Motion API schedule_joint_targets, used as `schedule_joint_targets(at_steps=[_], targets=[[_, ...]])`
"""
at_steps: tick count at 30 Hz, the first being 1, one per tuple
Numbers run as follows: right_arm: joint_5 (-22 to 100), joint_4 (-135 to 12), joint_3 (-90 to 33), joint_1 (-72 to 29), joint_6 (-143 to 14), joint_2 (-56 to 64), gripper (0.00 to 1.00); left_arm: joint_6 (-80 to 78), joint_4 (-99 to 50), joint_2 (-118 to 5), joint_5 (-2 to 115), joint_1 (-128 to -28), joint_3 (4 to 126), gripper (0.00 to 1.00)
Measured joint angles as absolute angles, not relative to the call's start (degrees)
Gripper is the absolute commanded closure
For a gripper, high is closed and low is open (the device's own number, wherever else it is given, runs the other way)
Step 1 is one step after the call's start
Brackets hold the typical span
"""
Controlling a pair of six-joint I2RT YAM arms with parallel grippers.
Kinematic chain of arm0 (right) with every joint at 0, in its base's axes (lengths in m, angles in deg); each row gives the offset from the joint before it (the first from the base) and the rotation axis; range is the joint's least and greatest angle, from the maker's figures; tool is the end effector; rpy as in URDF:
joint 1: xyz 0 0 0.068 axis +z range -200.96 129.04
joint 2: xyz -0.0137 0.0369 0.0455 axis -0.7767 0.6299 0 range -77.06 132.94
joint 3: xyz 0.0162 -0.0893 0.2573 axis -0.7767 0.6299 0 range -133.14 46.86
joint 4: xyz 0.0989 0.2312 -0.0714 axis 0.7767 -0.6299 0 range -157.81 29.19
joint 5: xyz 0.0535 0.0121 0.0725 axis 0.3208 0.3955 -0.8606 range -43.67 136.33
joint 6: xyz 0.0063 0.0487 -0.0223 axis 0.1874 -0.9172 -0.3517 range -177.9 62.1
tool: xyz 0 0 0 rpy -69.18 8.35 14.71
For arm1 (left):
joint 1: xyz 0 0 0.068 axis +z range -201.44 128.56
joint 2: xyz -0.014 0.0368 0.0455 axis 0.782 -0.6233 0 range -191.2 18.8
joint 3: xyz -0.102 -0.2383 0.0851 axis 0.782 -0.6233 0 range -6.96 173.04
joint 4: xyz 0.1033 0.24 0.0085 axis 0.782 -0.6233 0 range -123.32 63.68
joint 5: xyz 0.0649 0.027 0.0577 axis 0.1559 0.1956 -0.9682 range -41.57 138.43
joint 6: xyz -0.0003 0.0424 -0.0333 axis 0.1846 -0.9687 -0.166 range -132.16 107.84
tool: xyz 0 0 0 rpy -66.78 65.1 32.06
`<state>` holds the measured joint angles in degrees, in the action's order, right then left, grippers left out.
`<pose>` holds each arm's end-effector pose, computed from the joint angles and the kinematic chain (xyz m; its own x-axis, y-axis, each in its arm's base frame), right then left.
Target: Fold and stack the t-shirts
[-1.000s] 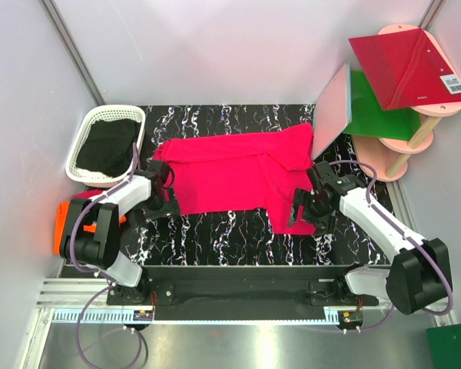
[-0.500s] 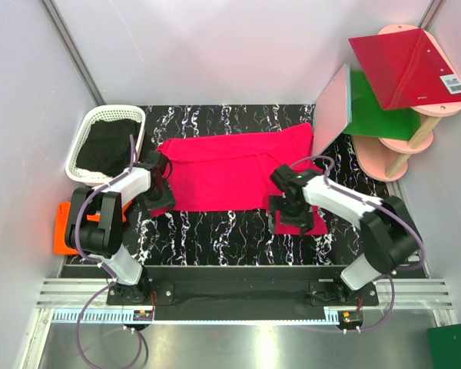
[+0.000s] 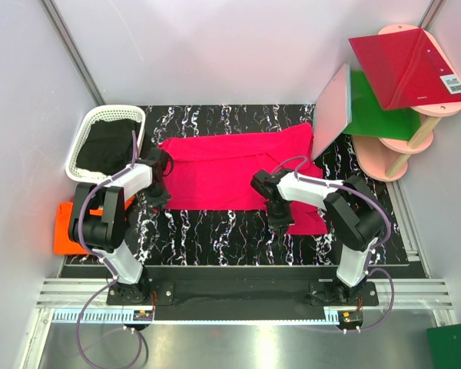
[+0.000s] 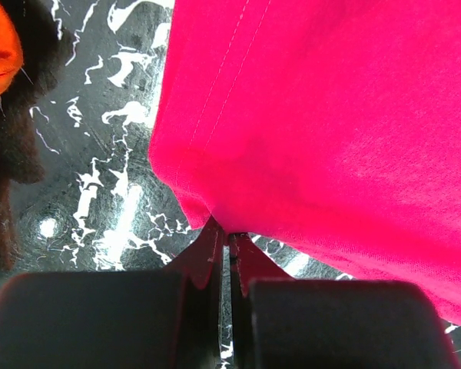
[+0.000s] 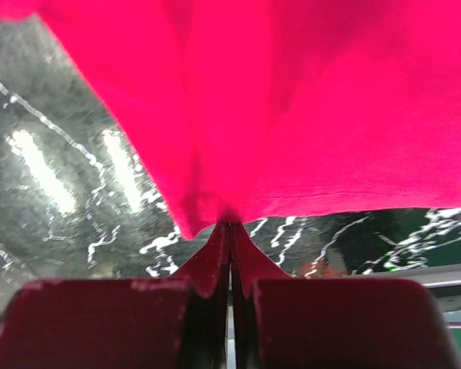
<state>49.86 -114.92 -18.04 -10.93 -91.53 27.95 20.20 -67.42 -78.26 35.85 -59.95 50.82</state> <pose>0.2360 0.1952 0.1473 -0.9933 -0.1125 0.0271 -0.1146 0.9892 -0.0919 0.2962 -0.0364 0.1596 -0.8816 -0.3963 -0.2562 -0.4304 0.8979 0.0920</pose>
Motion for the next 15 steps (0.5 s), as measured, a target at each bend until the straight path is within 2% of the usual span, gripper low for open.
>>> schedule_joint_targets(at_steps=[5, 10, 13, 15], targets=[[54.38, -116.47, -19.16, -10.84, -91.35, 27.8, 1.0, 19.46, -67.88, -76.31, 35.74, -59.76, 49.29, 1.0], [55.87, -117.74, -20.64, -10.73, -90.65, 25.33, 0.32, 18.85, -69.37, -72.55, 35.48, -59.65, 48.06, 1.0], [55.69, -118.22, -21.23, -9.94, -89.63, 22.62, 0.22, 18.3, -69.67, -71.48, 35.07, -59.65, 47.65, 1.0], [55.63, -118.37, -21.28, -9.18, -89.6, 21.22, 0.22, 18.1, -69.57, -71.48, 34.87, -59.65, 47.25, 1.0]])
